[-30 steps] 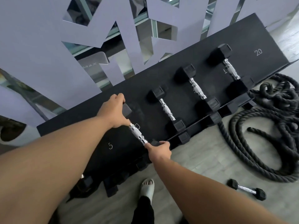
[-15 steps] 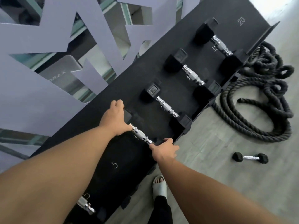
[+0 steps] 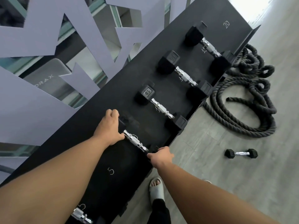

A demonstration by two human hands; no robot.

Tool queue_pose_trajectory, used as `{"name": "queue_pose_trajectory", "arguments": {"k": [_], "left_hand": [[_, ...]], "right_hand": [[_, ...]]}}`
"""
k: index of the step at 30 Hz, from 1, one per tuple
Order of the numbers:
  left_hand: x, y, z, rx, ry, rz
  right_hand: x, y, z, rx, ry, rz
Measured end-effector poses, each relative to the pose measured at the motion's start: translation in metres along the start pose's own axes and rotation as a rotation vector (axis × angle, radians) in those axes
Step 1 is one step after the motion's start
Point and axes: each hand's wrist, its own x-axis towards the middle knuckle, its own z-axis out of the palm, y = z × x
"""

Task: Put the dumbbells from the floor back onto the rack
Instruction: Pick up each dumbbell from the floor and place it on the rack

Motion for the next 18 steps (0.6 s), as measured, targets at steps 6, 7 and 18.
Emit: {"name": "queue_pose_trajectory", "arguments": {"k": [6,7,18], "left_hand": [[0.004,0.000,-0.014,0.050,-0.069,-0.008],[0.004,0.003,-0.020,0.076,-0.067,-0.011],[-0.020,0.166,-0.060,-0.251,-0.072,0.183]], "right_hand": [[0.006,-0.003,-0.020,-0.104,0.056,-0.167],[0.006,-0.007,-0.028,-0.116,0.068,-0.200],[-0.008,0.011,-0.176,-0.367,0.004,-0.377]]}}
